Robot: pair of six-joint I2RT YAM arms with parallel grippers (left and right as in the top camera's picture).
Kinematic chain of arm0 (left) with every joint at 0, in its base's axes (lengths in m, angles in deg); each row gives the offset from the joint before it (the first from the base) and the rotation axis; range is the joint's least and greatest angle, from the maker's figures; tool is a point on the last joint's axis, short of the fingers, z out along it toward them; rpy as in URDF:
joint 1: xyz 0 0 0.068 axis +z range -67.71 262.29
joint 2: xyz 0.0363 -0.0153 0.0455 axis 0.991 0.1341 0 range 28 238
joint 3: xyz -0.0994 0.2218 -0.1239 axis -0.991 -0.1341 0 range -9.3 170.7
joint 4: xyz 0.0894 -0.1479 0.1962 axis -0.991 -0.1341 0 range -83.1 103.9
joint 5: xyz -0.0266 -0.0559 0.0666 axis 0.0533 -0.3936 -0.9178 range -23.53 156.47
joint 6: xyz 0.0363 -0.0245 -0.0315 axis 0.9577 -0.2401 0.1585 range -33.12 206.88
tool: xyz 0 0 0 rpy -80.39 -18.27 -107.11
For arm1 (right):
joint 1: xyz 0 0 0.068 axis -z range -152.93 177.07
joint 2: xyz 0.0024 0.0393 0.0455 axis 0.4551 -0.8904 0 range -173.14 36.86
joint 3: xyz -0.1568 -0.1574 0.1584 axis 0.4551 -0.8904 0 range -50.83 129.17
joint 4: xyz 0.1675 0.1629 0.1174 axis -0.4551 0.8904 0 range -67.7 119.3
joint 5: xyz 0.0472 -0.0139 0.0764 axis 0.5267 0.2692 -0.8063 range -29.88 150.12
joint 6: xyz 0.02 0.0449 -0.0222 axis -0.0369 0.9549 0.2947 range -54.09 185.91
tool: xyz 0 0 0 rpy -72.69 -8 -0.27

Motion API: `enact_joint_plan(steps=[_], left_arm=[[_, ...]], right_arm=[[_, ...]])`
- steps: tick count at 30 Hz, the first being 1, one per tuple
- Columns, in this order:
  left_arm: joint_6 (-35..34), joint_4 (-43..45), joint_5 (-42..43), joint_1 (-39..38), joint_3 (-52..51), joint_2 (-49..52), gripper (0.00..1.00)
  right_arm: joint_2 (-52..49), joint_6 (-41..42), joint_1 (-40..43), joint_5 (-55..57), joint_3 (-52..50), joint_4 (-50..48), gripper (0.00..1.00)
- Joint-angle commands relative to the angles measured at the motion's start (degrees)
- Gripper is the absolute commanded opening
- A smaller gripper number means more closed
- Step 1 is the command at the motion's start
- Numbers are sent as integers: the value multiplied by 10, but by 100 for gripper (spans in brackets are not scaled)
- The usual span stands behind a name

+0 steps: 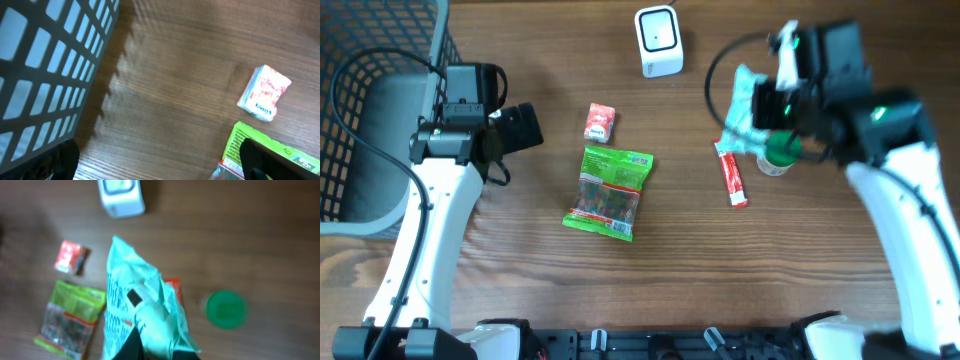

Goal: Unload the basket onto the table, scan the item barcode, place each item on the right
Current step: 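Lift teal packet and hold it before white scanner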

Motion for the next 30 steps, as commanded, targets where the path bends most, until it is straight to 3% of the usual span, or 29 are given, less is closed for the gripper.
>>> enact_joint_plan(steps=[1,3,6,10,14,15,17,19,25,30], left_arm=[[5,0,-3,3,4,-2,100],[5,0,-3,3,4,-2,100],[5,0,-3,3,4,-2,100],[5,0,-3,3,4,-2,100],[5,0,-3,3,4,-2,100],[5,0,-3,3,4,-2,100],[5,0,-3,3,4,-2,100],[5,0,-3,3,4,-2,100],[5,0,-3,3,4,-2,100],[5,0,-3,3,4,-2,100]], right_arm=[[-128,-34,-5,145,228,71,4],[-198,-49,-30,236,296,59,4],[-295,-59,-94,376,295,-36,4],[-421,-187,-164,541,294,-259,4],[-540,-471,-202,679,294,-587,4],[-593,-631,-209,694,294,-777,4],[-636,-754,-211,693,294,-935,4],[-664,-799,-211,685,293,-991,4],[-689,-732,-214,671,290,-984,4],[-675,-815,-214,717,291,-989,4]])
